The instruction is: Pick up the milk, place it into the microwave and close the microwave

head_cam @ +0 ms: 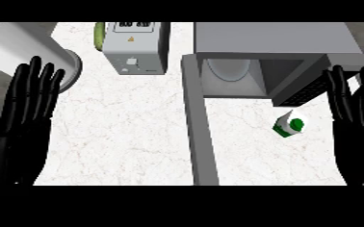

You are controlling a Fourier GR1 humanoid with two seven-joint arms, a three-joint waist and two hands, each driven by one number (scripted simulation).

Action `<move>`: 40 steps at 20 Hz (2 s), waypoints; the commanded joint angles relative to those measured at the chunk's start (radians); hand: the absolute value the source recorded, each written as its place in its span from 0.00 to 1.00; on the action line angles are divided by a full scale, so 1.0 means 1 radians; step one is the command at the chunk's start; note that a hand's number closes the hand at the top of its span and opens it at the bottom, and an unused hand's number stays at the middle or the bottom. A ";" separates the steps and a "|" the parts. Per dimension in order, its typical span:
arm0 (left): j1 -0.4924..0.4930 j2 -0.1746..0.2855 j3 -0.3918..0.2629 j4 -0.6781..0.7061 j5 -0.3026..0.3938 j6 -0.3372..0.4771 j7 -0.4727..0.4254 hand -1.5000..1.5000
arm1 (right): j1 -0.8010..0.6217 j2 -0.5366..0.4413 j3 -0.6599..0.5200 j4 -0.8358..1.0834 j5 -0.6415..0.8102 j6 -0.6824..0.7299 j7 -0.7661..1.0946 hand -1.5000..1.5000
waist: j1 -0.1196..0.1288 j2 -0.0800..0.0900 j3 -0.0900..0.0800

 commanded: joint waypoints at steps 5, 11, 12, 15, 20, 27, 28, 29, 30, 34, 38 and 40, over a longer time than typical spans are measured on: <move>0.030 0.003 0.022 -0.062 -0.076 0.052 0.035 0.00 | -0.145 0.075 -0.020 0.135 0.248 -0.263 0.036 0.00 | 0.002 -0.022 -0.004; 0.163 -0.070 0.025 -0.137 0.068 0.056 0.112 0.00 | -0.134 0.077 0.222 0.124 0.098 -0.376 0.122 0.00 | -0.005 -0.026 -0.004; 0.128 -0.063 0.050 -0.132 0.083 0.065 0.135 0.00 | -0.243 0.077 0.156 0.191 0.088 -0.352 0.146 0.00 | -0.006 -0.024 -0.004; 0.171 -0.071 0.025 -0.140 0.081 0.043 0.109 0.00 | -0.165 0.077 0.232 0.124 0.105 -0.411 0.146 0.00 | -0.011 -0.025 -0.004; 0.384 -0.083 0.044 -0.183 0.120 -0.032 -0.047 0.00 | -0.216 0.077 0.196 0.196 0.181 -0.496 0.117 0.00 | -0.004 -0.025 -0.004; 0.412 -0.045 0.124 -0.198 0.218 -0.095 -0.032 0.00 | -0.158 0.052 0.138 0.237 0.219 -0.518 0.115 0.00 | -0.008 -0.025 -0.004; 0.407 -0.074 0.066 -0.248 0.140 -0.055 -0.001 0.00 | -0.133 0.046 0.131 0.207 0.213 -0.513 0.113 0.00 | -0.010 -0.025 -0.004; 0.429 -0.082 0.074 -0.180 0.169 -0.101 -0.082 0.00 | -0.043 0.062 0.148 0.226 0.155 -0.492 0.013 0.00 | -0.010 -0.025 -0.004; 0.448 -0.069 0.090 -0.215 0.184 -0.102 -0.046 0.00 | -0.125 0.031 0.056 0.297 0.119 -0.476 0.027 0.00 | -0.007 -0.024 -0.004; 0.496 -0.059 0.105 -0.260 0.206 -0.121 -0.056 0.00 | -0.034 0.045 0.035 0.287 0.059 -0.465 -0.042 0.00 | -0.009 -0.026 -0.003; 0.500 -0.085 0.018 -0.206 0.132 -0.063 -0.123 0.00 | -0.029 0.064 0.012 0.392 0.053 -0.478 -0.120 0.00 | -0.009 -0.025 -0.004; 0.536 -0.085 0.026 -0.246 0.149 -0.099 -0.104 0.00 | -0.116 0.065 -0.025 0.495 0.040 -0.477 -0.141 0.00 | -0.006 -0.025 -0.004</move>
